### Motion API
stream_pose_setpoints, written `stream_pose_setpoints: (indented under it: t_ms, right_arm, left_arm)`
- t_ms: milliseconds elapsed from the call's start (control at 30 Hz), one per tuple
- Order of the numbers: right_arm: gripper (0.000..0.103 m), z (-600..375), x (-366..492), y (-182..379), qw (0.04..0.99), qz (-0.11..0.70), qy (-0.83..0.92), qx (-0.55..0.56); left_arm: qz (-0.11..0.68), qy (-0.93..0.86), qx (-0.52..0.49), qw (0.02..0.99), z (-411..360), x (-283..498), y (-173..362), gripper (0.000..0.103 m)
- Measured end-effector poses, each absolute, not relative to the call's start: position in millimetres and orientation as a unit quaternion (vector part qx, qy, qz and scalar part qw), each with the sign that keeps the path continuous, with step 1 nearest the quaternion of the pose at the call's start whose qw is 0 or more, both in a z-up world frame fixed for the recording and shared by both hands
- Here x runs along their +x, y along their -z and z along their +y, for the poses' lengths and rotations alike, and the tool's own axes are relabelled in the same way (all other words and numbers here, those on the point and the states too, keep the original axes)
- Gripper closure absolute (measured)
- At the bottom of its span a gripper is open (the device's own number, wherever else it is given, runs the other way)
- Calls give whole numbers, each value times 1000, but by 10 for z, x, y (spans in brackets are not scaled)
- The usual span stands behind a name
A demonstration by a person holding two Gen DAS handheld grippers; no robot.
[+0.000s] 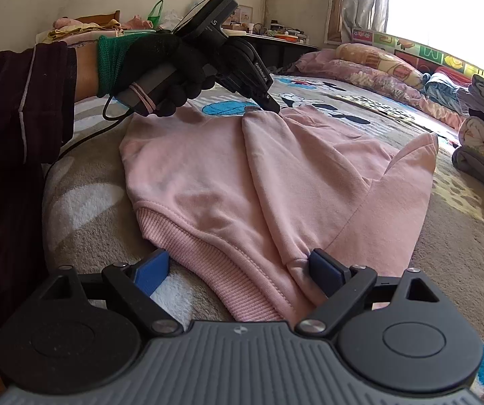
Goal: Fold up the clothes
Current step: 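Open the left gripper to release the sleeve onto the body, then move the left gripper to the ribbed sleeve cuff and grasp it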
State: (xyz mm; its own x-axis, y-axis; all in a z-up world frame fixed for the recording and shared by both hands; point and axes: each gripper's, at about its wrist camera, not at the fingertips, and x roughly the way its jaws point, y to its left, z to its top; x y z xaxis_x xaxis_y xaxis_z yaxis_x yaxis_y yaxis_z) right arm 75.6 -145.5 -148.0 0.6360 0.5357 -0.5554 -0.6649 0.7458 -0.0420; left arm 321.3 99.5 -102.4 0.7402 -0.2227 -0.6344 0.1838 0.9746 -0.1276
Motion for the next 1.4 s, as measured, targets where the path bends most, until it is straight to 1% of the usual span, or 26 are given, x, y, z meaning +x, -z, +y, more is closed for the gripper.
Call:
stream_pose_setpoints:
  t_ms: [233, 300, 400, 500, 567, 700, 767, 867, 967, 1000, 1067, 1200, 1333, 1400]
  right_arm:
    - [13, -1441, 737, 1470, 897, 261, -332, -129]
    - [13, -1435, 729, 1470, 898, 260, -331, -131]
    - [13, -1423, 735, 1468, 898, 259, -330, -132]
    - [13, -1427, 727, 1464, 899, 257, -331, -131]
    - [13, -1448, 728, 1465, 899, 256, -334, -126]
    - [13, -1495, 744, 1457, 898, 255, -340, -111]
    - [13, -1509, 754, 1453, 898, 256, -343, -106]
    - [13, -1521, 772, 1447, 897, 257, -347, -99]
    - [13, -1530, 779, 1446, 896, 258, -349, -94]
    - [13, -1534, 784, 1446, 896, 258, -350, -93]
    - [13, -1544, 794, 1448, 895, 259, -352, -89]
    - [13, -1547, 803, 1443, 894, 261, -355, -85]
    - [13, -1557, 814, 1439, 893, 261, -358, -80]
    - [13, -1572, 825, 1433, 892, 261, -362, -74]
  left_arm:
    - [290, 79, 28, 953, 851, 2973, 725, 101]
    - [280, 101, 33, 954, 670, 2868, 600, 99]
    - [272, 141, 33, 951, 327, 2782, 437, 98]
    - [280, 180, 29, 942, -58, 2867, 389, 96]
    - [291, 199, 28, 936, -321, 2969, 380, 86]
    - [315, 234, 16, 920, -748, 3215, 416, 86]
    - [316, 238, 39, 918, -949, 3255, 424, 86]
    - [324, 295, 37, 898, -1158, 3298, 448, 86]
    - [343, 268, 105, 894, -1339, 3367, 645, 86]
    - [351, 248, 118, 895, -1335, 3432, 749, 86]
    - [372, 215, 99, 897, -1219, 3618, 958, 86]
    - [321, 248, 37, 913, -986, 3510, 824, 86]
    - [326, 252, 40, 910, -987, 3501, 771, 86]
    - [339, 243, 69, 906, -1102, 3569, 848, 86]
